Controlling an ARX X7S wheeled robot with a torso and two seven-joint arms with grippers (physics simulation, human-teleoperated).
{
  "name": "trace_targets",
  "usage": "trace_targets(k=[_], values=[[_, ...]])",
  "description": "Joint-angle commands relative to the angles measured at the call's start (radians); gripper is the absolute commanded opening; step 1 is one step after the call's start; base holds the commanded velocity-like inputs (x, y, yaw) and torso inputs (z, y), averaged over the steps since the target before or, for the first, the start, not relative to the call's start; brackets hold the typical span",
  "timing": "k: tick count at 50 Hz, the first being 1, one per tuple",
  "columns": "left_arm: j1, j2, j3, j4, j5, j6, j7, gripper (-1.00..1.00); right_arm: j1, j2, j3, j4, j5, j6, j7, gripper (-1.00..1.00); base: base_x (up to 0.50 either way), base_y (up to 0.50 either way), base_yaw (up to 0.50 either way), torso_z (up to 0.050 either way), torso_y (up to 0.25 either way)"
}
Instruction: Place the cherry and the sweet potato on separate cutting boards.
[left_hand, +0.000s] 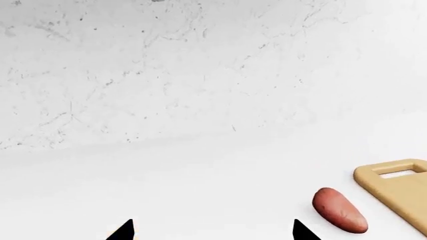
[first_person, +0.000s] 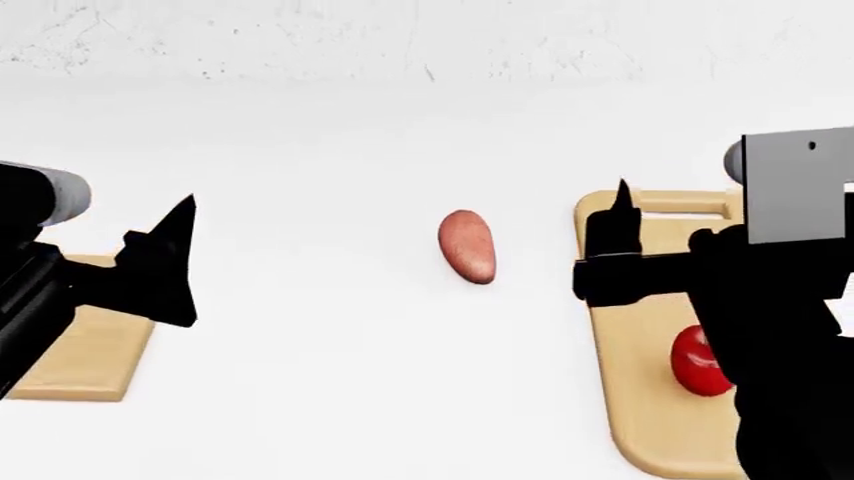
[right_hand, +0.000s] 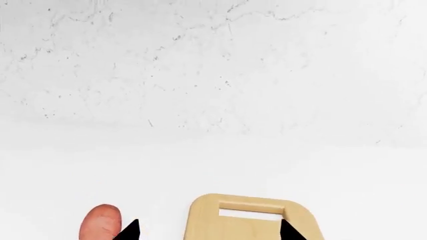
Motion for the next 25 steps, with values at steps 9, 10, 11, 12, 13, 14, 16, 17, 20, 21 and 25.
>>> trace_targets(k=[9, 10, 11, 12, 13, 14, 16, 17, 20, 21, 25], values=[[0.008, -0.004, 0.014, -0.015, -0.001, -0.011, -0.012, 1.00, 0.003, 0.003, -0.004, -0.021, 0.017, 0.008, -0.005, 1.00, 0.19, 0.00, 0.00, 0.000, 0.000], [0.008, -0.005, 0.017, -0.011, 0.000, -0.013, -0.013, 1.00, 0.003, 0.002, 0.000, -0.020, 0.020, 0.007, -0.005, 1.00, 0.19, 0.00, 0.00, 0.000, 0.000], [0.008, -0.004, 0.019, -0.011, 0.001, -0.012, -0.014, 1.00, 0.003, 0.002, 0.000, -0.020, 0.020, 0.006, -0.006, 1.00, 0.19, 0.00, 0.00, 0.000, 0.000], [0.010, -0.008, 0.020, -0.010, 0.001, -0.014, -0.014, 1.00, 0.002, 0.002, -0.001, -0.020, 0.020, 0.005, -0.006, 1.00, 0.19, 0.00, 0.00, 0.000, 0.000], [0.012, -0.008, 0.022, -0.010, 0.002, -0.014, -0.016, 1.00, 0.001, 0.002, -0.002, -0.021, 0.020, 0.004, -0.007, 1.00, 0.19, 0.00, 0.00, 0.000, 0.000], [0.014, -0.008, 0.022, -0.013, 0.003, -0.013, -0.016, 1.00, 0.001, 0.002, -0.002, -0.022, 0.021, 0.003, -0.007, 1.00, 0.19, 0.00, 0.00, 0.000, 0.000], [0.016, -0.008, 0.020, -0.015, -0.001, -0.014, -0.015, 1.00, 0.002, 0.004, -0.005, -0.023, 0.021, -0.001, -0.011, 1.00, 0.19, 0.00, 0.00, 0.000, 0.000], [0.015, -0.006, 0.022, -0.017, 0.000, -0.013, -0.015, 1.00, 0.002, 0.004, -0.005, -0.023, 0.021, -0.001, -0.011, 1.00, 0.21, 0.00, 0.00, 0.000, 0.000], [0.015, -0.010, 0.020, -0.018, -0.003, -0.013, -0.012, 1.00, 0.000, 0.005, -0.008, -0.021, 0.021, -0.006, -0.014, 1.00, 0.23, 0.00, 0.00, 0.000, 0.000], [0.015, -0.012, 0.019, -0.017, -0.005, -0.013, -0.012, 1.00, 0.000, 0.005, -0.009, -0.020, 0.020, -0.007, -0.014, 1.00, 0.23, 0.00, 0.00, 0.000, 0.000], [0.020, -0.006, 0.021, -0.026, -0.002, -0.005, -0.013, 1.00, 0.000, 0.005, -0.012, -0.017, 0.019, -0.010, -0.014, 1.00, 0.24, 0.00, 0.00, 0.000, 0.000]])
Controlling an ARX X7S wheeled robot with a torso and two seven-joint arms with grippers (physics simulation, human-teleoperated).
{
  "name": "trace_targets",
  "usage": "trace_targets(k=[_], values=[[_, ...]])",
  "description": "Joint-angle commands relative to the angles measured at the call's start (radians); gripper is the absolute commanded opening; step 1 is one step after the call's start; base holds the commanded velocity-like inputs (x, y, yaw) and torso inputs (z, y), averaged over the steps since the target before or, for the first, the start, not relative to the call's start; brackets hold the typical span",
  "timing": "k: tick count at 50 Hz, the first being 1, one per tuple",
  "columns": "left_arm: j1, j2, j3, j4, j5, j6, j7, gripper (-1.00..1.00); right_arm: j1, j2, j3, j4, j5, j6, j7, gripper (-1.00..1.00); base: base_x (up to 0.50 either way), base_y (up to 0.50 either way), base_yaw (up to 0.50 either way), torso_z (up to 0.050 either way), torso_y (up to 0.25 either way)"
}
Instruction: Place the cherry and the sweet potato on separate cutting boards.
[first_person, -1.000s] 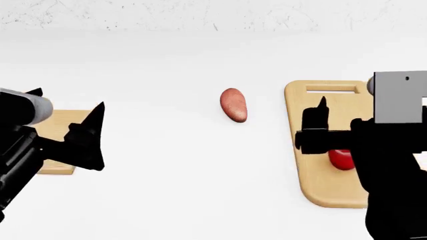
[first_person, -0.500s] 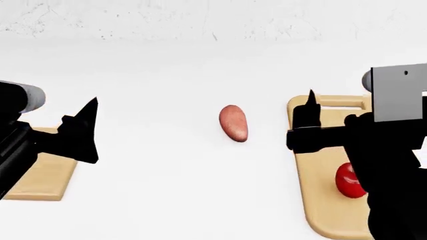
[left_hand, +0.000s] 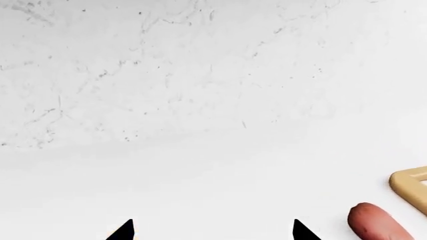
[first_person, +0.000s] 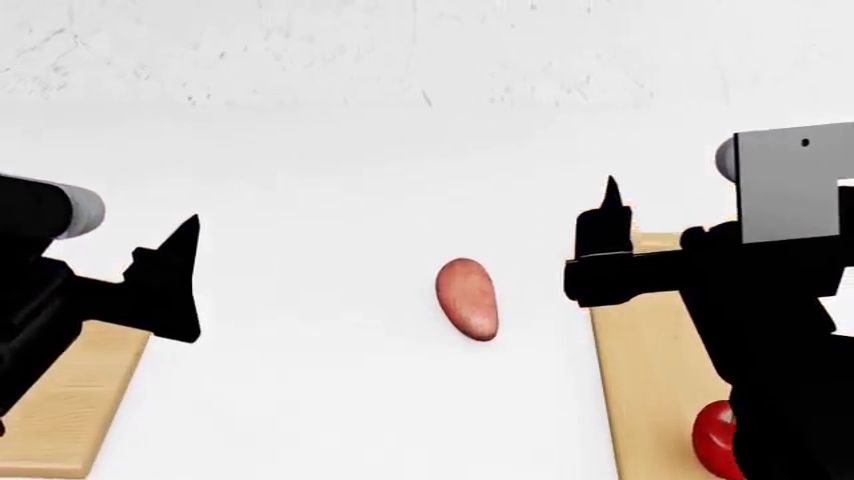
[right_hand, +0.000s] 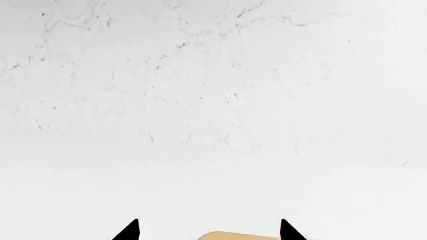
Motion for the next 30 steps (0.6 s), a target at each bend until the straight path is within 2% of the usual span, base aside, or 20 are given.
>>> trace_targets(k=[1, 10, 15, 16, 18, 25, 30], values=[[0.013, 0.005, 0.006, -0.019, 0.003, 0.015, 0.001, 1.00, -0.002, 0.000, -0.009, 0.005, 0.000, -0.012, -0.006, 1.00, 0.24, 0.00, 0.00, 0.000, 0.000], [0.004, 0.020, -0.005, -0.027, -0.013, 0.010, -0.008, 1.00, -0.003, 0.002, -0.001, -0.007, 0.008, -0.004, 0.000, 1.00, 0.24, 0.00, 0.00, 0.000, 0.001], [-0.022, 0.050, 0.032, -0.065, -0.002, 0.026, 0.008, 1.00, 0.010, -0.001, 0.008, -0.013, 0.009, 0.016, 0.023, 1.00, 0.09, 0.00, 0.00, 0.000, 0.000], [-0.022, 0.101, -0.034, -0.099, -0.085, -0.008, 0.000, 1.00, 0.012, -0.001, 0.008, -0.018, 0.009, 0.020, 0.027, 1.00, 0.00, 0.00, 0.00, 0.000, 0.000], [-0.046, 0.133, 0.048, -0.136, -0.018, 0.042, 0.009, 1.00, 0.012, -0.003, 0.010, -0.021, 0.011, 0.025, 0.031, 1.00, 0.00, 0.00, 0.00, 0.000, 0.000], [-0.133, 0.278, 0.156, -0.374, 0.003, 0.091, 0.090, 1.00, 0.029, 0.002, 0.009, -0.032, 0.016, 0.045, 0.040, 1.00, 0.00, 0.00, 0.00, 0.000, 0.000], [-0.167, 0.344, 0.240, -0.477, 0.058, 0.170, 0.130, 1.00, 0.022, 0.008, 0.010, -0.034, 0.015, 0.044, 0.041, 1.00, 0.00, 0.00, 0.00, 0.000, 0.000]])
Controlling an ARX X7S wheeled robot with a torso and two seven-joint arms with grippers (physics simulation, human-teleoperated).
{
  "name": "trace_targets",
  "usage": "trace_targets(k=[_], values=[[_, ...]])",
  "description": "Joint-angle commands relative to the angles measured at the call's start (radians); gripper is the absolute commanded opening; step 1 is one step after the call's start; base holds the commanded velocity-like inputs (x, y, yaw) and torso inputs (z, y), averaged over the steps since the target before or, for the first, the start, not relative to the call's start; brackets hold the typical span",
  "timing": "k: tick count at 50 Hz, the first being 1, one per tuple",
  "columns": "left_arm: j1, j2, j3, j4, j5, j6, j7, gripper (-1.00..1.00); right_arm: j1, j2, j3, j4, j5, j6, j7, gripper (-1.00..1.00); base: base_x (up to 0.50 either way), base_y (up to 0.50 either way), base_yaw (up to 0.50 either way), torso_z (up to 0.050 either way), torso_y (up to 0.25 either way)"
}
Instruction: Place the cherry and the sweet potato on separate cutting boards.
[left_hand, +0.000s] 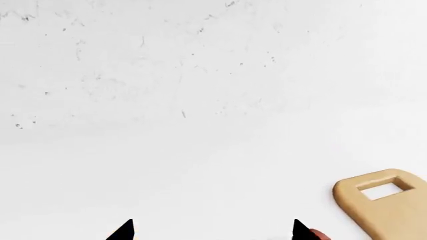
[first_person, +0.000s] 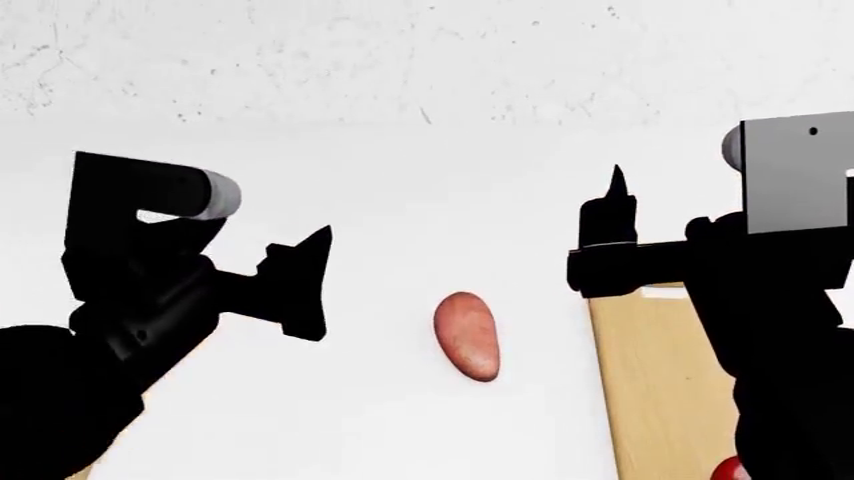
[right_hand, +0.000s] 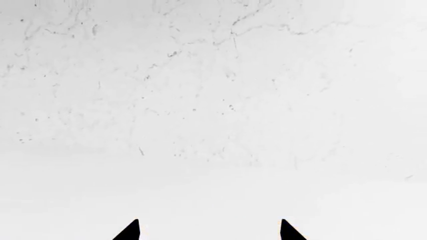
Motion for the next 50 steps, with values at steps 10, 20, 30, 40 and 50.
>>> trace_targets(k=[10, 20, 30, 40, 50], values=[[-0.199, 0.205, 0.289, -0.494, -0.038, 0.332, 0.011, 1.00, -0.002, 0.006, -0.001, -0.005, 0.002, -0.002, 0.009, 1.00, 0.00, 0.00, 0.00, 0.000, 0.000], [-0.191, 0.203, 0.423, -0.559, -0.197, 0.567, 0.000, 1.00, -0.007, 0.007, -0.001, -0.020, 0.009, 0.003, 0.012, 1.00, 0.00, 0.00, 0.00, 0.000, 0.000], [-0.123, 0.154, 0.510, -0.449, -0.200, 0.538, -0.044, 1.00, -0.014, 0.017, 0.012, -0.040, 0.021, 0.018, 0.017, 1.00, 0.00, 0.00, 0.00, 0.000, 0.000], [-0.122, 0.154, 0.580, -0.430, -0.172, 0.501, -0.081, 1.00, -0.015, 0.016, 0.015, -0.050, 0.032, 0.025, 0.019, 1.00, 0.00, 0.00, 0.00, 0.000, 0.000], [-0.115, 0.163, 0.606, -0.507, -0.155, 0.525, -0.086, 1.00, -0.032, 0.014, 0.019, -0.044, 0.033, 0.010, 0.019, 1.00, 0.00, 0.00, 0.00, 0.000, 0.000]])
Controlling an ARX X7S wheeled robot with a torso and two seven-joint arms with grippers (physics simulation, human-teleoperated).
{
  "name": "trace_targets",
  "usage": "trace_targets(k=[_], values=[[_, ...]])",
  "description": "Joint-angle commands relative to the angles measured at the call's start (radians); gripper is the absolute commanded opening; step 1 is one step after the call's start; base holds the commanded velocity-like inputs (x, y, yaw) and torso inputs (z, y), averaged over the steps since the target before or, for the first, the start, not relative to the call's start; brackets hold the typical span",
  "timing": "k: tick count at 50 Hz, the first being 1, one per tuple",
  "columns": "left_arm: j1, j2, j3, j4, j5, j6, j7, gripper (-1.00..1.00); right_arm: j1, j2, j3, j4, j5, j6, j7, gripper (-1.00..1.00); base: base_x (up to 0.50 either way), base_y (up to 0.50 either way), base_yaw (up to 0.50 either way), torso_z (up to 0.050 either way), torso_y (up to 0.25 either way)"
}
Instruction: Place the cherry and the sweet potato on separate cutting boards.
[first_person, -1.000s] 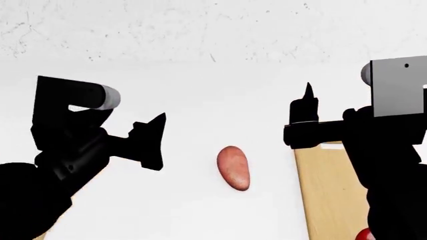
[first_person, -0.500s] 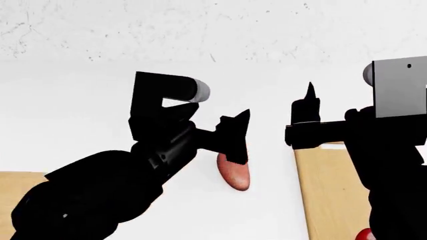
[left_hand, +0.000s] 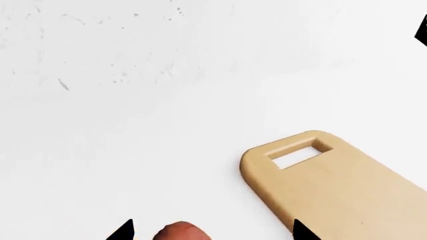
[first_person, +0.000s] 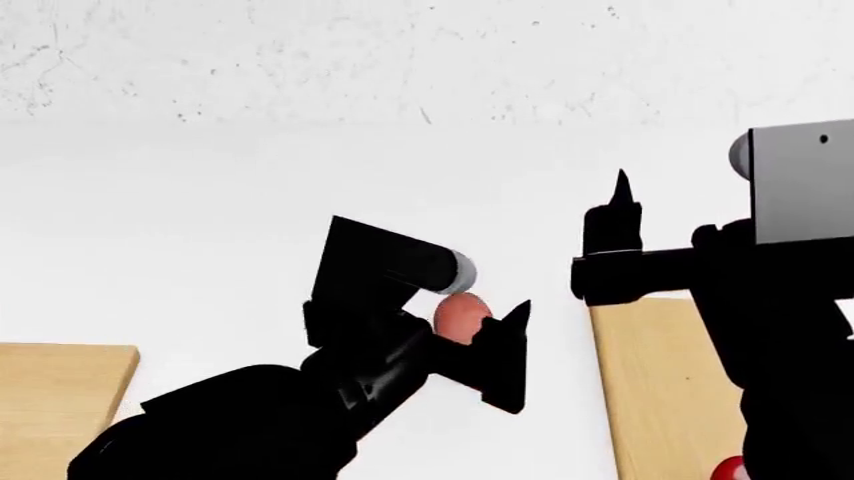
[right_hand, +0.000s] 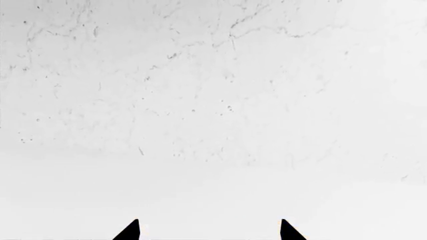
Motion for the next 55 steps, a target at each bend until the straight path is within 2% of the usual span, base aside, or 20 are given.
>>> trace_targets(k=[1, 7, 8, 22, 23, 41, 55], values=[[0.007, 0.004, 0.049, -0.037, 0.003, 0.008, -0.018, 1.00, -0.011, -0.004, -0.002, 0.005, 0.002, -0.011, 0.000, 1.00, 0.00, 0.00, 0.00, 0.000, 0.000], [0.015, 0.014, 0.071, -0.071, 0.001, 0.004, -0.018, 1.00, -0.024, 0.001, 0.006, -0.004, 0.007, -0.011, 0.000, 1.00, 0.00, 0.00, 0.00, 0.000, 0.000], [0.010, 0.020, 0.077, -0.091, -0.018, -0.032, -0.016, 1.00, -0.027, 0.001, 0.007, -0.003, 0.008, -0.013, 0.000, 1.00, 0.00, 0.00, 0.00, 0.000, 0.000], [-0.013, 0.024, 0.093, -0.111, -0.054, -0.012, -0.028, 1.00, -0.026, -0.001, 0.011, -0.003, 0.014, -0.015, 0.006, 1.00, 0.00, 0.00, 0.00, 0.000, 0.000], [-0.012, 0.022, 0.094, -0.107, -0.055, -0.009, -0.033, -1.00, -0.026, -0.002, 0.009, -0.002, 0.013, -0.015, 0.006, 1.00, 0.00, 0.00, 0.00, 0.000, 0.000], [-0.070, -0.021, 0.063, -0.001, -0.102, -0.008, -0.109, -1.00, -0.012, -0.001, 0.008, 0.001, 0.019, -0.015, 0.009, 1.00, 0.00, 0.00, 0.00, 0.000, 0.000], [-0.101, -0.190, 0.004, 0.180, -0.168, -0.069, -0.155, -1.00, 0.005, -0.006, -0.009, 0.010, 0.020, -0.019, 0.007, 1.00, 0.00, 0.00, 0.00, 0.000, 0.000]])
